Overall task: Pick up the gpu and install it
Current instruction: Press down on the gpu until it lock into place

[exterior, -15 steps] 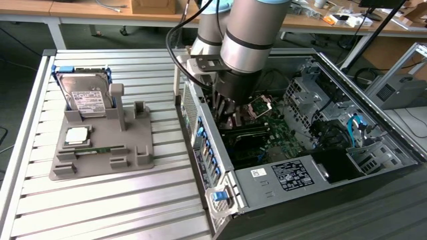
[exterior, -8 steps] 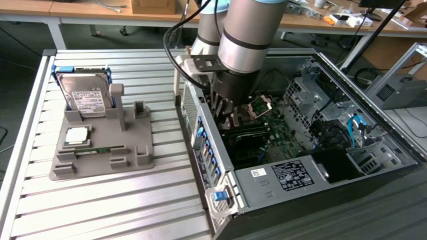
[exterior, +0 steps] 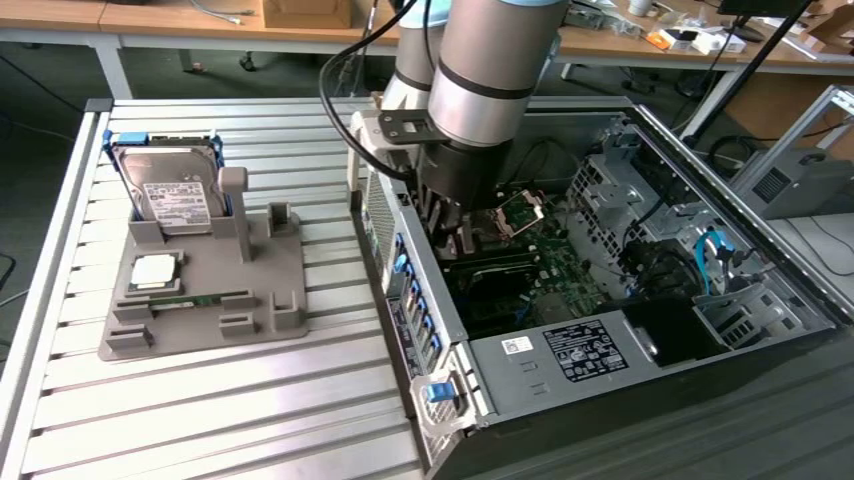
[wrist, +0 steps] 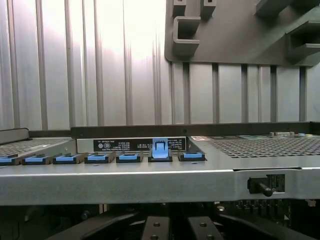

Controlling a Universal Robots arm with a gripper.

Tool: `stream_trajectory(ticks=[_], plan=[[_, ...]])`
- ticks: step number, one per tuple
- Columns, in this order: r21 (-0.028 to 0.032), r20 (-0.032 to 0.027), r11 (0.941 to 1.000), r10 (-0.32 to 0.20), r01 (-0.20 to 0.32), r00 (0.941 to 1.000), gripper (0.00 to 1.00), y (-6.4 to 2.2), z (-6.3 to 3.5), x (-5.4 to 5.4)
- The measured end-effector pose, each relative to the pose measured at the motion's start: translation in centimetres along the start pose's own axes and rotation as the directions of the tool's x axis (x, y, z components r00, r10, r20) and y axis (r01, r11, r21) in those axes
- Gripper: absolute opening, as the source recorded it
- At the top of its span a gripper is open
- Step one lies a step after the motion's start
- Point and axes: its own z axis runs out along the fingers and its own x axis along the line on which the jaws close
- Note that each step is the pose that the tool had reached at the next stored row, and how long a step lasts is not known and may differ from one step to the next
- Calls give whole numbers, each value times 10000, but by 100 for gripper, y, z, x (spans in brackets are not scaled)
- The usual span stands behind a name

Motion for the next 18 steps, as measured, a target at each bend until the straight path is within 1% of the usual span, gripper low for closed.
stream_trajectory(ticks=[5, 13, 18], plan=[[-6, -3, 10000, 3, -3, 10000, 11, 2, 1, 1], [-14, -2, 10000, 2, -2, 10000, 11, -51, 10, -1], [-41, -2, 10000, 1, -1, 10000, 11, -138, 19, -3]])
